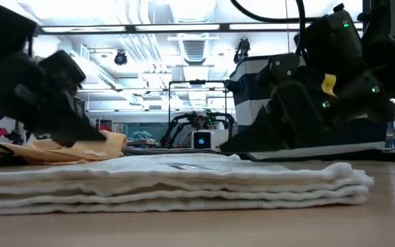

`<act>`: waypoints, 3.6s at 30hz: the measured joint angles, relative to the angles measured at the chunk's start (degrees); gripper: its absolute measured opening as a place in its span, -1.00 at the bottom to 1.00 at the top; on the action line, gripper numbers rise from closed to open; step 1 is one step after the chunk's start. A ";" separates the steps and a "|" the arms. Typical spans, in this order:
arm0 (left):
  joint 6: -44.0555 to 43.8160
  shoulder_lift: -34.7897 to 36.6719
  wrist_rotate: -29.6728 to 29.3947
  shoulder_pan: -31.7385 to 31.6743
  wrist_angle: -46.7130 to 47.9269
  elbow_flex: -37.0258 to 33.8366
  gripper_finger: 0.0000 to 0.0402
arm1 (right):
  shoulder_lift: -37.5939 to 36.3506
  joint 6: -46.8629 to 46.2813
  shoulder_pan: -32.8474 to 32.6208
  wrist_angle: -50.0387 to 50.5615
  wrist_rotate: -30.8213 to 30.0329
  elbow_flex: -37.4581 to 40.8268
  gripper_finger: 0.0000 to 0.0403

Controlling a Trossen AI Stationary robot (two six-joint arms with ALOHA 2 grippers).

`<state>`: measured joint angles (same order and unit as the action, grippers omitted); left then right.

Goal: Fold kitchen towel into neat rectangle
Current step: Fold the white patterned towel

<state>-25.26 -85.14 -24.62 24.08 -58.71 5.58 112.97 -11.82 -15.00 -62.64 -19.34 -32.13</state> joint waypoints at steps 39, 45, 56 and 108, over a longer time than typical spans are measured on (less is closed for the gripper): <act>-0.92 -27.35 -1.32 0.98 -30.26 -3.75 -1.00 | 4.11 2.22 -0.08 -4.16 -1.57 0.28 -1.00; 5.37 -23.31 -1.55 0.38 -29.29 -1.25 -1.00 | 1.44 5.87 0.86 -5.63 -1.48 -0.90 -1.00; 9.37 -32.09 0.21 -3.43 -24.65 7.47 -1.00 | 11.80 -0.54 1.45 -8.36 -0.03 -4.73 -1.00; 10.64 -22.93 11.16 -10.43 -7.89 13.39 -1.00 | 13.32 2.32 4.82 2.19 4.31 -14.95 -1.00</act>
<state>-14.62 -108.07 -13.46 13.65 -66.60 18.96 126.29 -9.50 -10.18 -60.45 -15.03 -47.08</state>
